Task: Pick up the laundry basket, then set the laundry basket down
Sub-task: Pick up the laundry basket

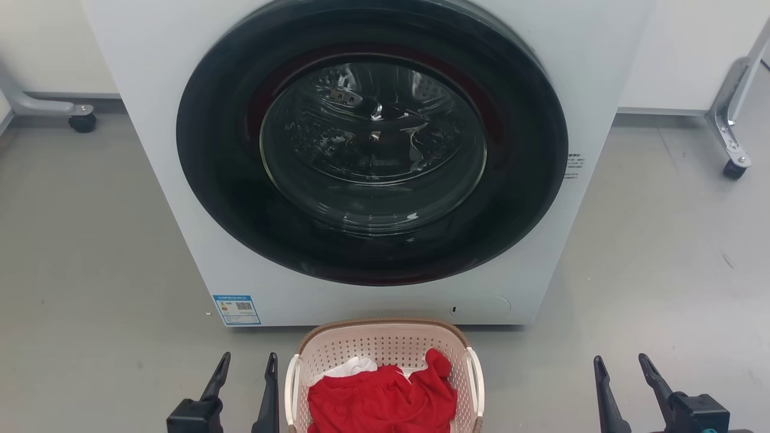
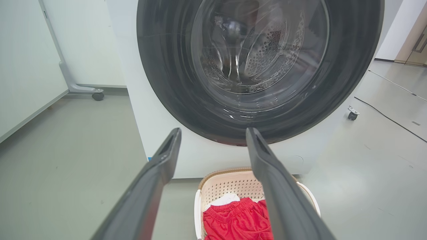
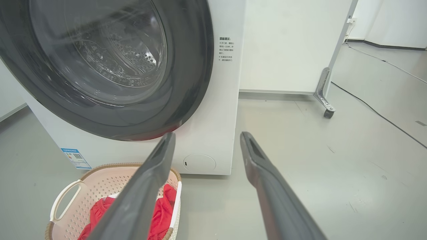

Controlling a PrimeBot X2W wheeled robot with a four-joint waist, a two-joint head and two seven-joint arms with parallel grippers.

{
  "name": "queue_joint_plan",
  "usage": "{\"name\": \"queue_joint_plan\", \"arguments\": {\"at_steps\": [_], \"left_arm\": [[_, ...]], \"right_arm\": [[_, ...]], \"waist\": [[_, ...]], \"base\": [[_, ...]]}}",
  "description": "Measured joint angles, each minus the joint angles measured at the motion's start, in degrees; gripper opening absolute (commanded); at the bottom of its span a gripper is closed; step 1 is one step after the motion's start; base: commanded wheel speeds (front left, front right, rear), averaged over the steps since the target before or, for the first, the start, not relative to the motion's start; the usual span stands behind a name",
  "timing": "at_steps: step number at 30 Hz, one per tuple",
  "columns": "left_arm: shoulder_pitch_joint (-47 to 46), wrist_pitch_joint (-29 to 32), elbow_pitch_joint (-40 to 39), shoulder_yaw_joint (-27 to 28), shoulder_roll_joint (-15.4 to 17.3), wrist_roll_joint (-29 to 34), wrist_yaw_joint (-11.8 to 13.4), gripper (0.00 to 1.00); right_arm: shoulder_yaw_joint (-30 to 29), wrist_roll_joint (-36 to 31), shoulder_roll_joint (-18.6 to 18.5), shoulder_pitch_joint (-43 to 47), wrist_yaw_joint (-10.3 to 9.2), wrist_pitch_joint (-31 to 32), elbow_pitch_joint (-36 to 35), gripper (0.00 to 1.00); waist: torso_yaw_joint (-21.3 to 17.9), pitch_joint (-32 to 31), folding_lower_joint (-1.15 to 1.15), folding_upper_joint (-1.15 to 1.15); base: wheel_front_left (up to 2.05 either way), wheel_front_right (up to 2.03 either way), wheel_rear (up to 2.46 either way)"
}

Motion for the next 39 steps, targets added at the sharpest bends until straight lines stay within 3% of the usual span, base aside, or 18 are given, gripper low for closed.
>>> {"name": "queue_joint_plan", "arguments": {"at_steps": [18,39], "left_arm": [[-3.0,0.0,-0.6,0.3,-0.3,0.7,-0.1,1.0],[-15.9,0.0,3.6,1.1,-1.1,1.1,-1.9,1.0]], "right_arm": [[0.0,0.0,0.1,-3.1,0.01,0.0,-1.1,1.0],[0.0,-0.8,1.4,-15.0,0.01,0.2,-1.2,1.0]], "waist": [[-0.4,7.0,0.0,0.01],[-1.0,24.4,0.01,0.01]], "base": [[0.0,0.0,0.0],[0.0,0.0,0.0]]}}
